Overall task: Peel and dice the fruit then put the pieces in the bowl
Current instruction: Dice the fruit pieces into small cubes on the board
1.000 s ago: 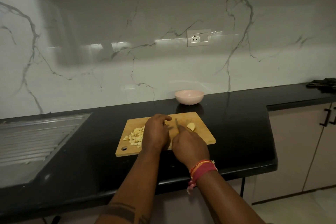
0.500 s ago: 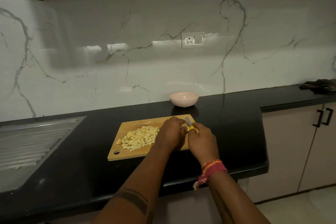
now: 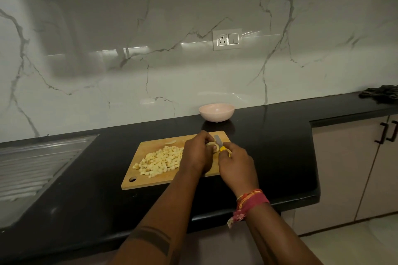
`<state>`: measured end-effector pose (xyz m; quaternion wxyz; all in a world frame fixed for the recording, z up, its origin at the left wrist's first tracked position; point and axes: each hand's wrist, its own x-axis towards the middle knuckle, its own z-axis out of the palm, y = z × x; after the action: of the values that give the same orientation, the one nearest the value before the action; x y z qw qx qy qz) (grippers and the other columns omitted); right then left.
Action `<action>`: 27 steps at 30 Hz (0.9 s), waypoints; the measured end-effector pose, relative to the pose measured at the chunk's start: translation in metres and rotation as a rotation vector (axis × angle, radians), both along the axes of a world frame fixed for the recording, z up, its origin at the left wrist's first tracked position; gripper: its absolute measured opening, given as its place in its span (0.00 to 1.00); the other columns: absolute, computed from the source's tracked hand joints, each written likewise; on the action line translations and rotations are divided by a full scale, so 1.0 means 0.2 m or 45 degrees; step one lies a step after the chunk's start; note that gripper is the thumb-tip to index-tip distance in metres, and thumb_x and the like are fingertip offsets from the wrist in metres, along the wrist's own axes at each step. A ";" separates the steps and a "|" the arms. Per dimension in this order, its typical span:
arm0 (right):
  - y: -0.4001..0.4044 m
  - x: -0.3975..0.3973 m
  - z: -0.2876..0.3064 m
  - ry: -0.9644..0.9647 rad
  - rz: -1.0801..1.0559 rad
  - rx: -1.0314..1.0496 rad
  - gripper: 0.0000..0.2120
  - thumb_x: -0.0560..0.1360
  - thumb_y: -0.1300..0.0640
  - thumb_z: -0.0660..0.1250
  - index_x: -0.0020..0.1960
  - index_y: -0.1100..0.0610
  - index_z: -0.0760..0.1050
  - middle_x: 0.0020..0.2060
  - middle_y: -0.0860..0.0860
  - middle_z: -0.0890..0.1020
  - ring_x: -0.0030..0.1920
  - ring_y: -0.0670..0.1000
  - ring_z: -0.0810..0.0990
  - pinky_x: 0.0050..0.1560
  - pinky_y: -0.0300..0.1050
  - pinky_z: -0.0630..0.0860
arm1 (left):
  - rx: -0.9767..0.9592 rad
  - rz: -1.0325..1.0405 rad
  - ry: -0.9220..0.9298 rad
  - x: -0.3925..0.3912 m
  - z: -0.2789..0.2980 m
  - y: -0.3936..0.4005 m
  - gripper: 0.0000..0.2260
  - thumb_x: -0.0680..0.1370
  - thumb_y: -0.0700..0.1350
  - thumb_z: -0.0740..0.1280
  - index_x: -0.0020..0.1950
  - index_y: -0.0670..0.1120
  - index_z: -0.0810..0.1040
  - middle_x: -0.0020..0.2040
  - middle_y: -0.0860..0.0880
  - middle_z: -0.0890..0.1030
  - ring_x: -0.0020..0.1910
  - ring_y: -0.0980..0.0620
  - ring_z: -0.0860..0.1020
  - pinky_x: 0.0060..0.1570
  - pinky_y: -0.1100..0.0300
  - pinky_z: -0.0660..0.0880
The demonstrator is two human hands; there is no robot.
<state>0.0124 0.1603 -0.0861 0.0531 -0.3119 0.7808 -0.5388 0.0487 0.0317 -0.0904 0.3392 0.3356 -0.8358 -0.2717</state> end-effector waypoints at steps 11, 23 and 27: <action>0.00 -0.01 -0.02 0.067 0.014 0.045 0.20 0.84 0.53 0.58 0.74 0.51 0.70 0.64 0.53 0.79 0.45 0.44 0.74 0.41 0.39 0.71 | -0.109 0.042 -0.179 0.09 -0.01 -0.06 0.13 0.78 0.34 0.69 0.49 0.54 0.82 0.52 0.54 0.81 0.49 0.56 0.79 0.51 0.60 0.77; -0.02 0.01 -0.04 0.213 0.063 0.175 0.21 0.84 0.49 0.56 0.75 0.50 0.68 0.65 0.52 0.79 0.59 0.52 0.78 0.50 0.44 0.72 | -0.286 0.050 -0.394 0.09 -0.02 -0.09 0.13 0.78 0.57 0.71 0.56 0.51 0.84 0.54 0.50 0.79 0.54 0.50 0.76 0.54 0.51 0.78; -0.02 0.01 -0.04 0.229 0.075 0.188 0.21 0.83 0.50 0.56 0.75 0.50 0.69 0.63 0.52 0.80 0.54 0.51 0.78 0.49 0.44 0.74 | -0.305 -0.049 -0.403 0.10 -0.02 -0.08 0.07 0.79 0.46 0.67 0.53 0.53 0.84 0.53 0.50 0.79 0.52 0.50 0.76 0.54 0.52 0.77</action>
<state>0.0151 0.1562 -0.0950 0.0213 -0.3769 0.8105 -0.4479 0.0683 0.0163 -0.0934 0.2357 0.3151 -0.9114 -0.1205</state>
